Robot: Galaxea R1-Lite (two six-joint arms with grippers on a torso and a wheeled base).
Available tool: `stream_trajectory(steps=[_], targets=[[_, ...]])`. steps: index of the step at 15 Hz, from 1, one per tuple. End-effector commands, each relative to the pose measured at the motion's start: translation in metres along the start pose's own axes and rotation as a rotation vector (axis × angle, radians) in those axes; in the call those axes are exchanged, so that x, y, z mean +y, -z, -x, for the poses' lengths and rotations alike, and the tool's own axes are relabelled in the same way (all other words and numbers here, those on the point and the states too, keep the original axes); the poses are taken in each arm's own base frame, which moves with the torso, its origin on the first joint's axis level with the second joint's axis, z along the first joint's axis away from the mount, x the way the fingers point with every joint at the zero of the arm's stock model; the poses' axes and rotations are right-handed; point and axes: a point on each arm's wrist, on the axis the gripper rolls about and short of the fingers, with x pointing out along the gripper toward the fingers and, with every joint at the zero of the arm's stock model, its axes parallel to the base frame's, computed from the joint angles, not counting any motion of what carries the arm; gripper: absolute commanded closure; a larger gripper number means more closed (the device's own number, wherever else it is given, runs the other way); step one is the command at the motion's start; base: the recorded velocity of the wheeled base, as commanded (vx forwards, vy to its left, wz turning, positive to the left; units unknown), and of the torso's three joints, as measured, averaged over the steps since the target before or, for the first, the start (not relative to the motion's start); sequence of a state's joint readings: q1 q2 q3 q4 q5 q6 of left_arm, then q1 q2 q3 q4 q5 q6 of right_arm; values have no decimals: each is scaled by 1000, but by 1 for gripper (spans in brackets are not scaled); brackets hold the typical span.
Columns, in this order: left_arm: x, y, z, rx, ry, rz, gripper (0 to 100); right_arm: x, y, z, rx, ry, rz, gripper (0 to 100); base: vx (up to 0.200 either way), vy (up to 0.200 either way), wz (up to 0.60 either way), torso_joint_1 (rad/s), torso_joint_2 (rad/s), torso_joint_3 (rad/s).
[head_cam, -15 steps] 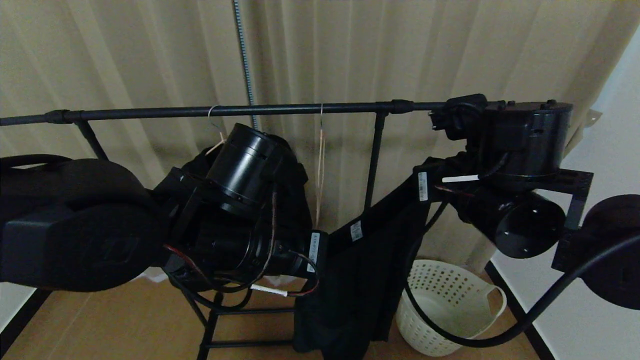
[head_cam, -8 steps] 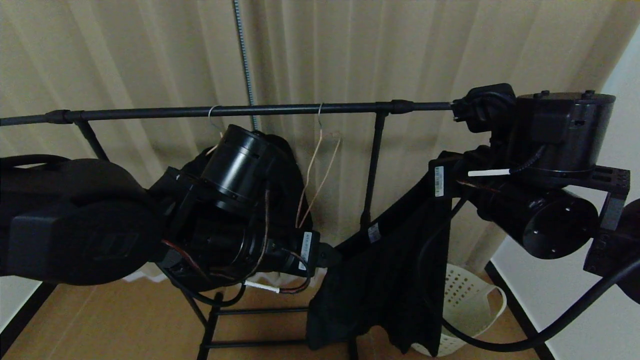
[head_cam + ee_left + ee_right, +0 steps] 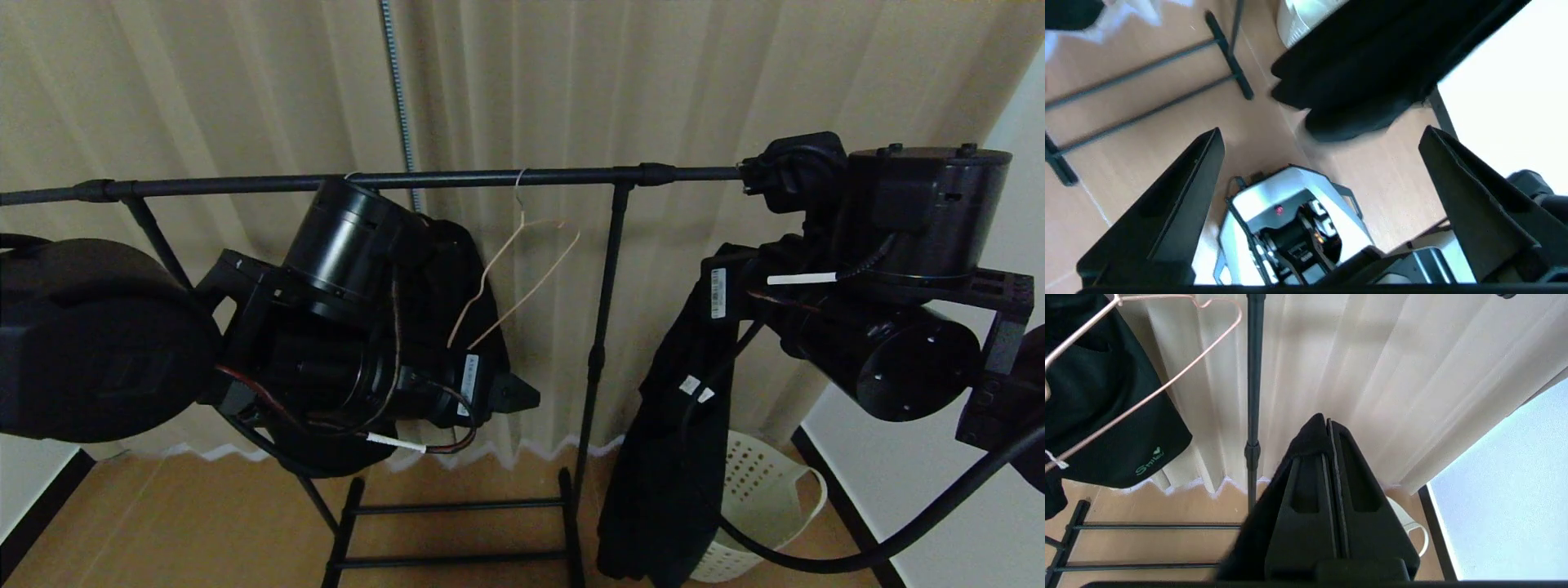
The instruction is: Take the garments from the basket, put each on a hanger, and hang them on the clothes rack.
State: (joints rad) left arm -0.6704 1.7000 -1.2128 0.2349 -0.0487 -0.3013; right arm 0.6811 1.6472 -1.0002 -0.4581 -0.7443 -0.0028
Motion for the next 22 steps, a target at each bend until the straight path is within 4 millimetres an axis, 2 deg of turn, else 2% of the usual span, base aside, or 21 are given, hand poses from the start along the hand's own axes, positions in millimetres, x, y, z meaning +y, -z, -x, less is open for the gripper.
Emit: stream_trajectory(steps=[1, 4, 8, 11, 15, 16, 19, 22], targets=[[11, -7, 3, -29, -23, 5, 0, -1, 0, 1, -1, 0, -1, 100, 0, 0, 0, 0, 0, 0], [45, -27, -7, -153, -91, -58, 0, -1, 0, 1, 0, 0, 2, 100, 0, 0, 0, 0, 0, 0], [75, -40, -35, -238, -148, -128, 0, -1, 1, 1, 1, 0, 3, 100, 0, 0, 0, 0, 0, 0], [91, -50, -56, -274, -172, -132, 0, -1, 1, 1, 2, -2, 4, 100, 0, 0, 0, 0, 0, 0], [89, -69, -87, -303, -156, -143, 0, 0, 2, 0, 5, -2, 5, 100, 0, 0, 0, 0, 0, 0], [84, -78, -105, -317, -141, -156, 0, 0, 3, 0, 7, -2, 6, 100, 0, 0, 0, 0, 0, 0], [89, -89, -133, -338, -143, -154, 0, 0, 3, 0, 8, -3, 7, 100, 0, 0, 0, 0, 0, 0], [91, -95, -150, -356, -142, -159, 0, 1, 5, -1, 11, -3, 11, 100, 0, 0, 0, 0, 0, 0]])
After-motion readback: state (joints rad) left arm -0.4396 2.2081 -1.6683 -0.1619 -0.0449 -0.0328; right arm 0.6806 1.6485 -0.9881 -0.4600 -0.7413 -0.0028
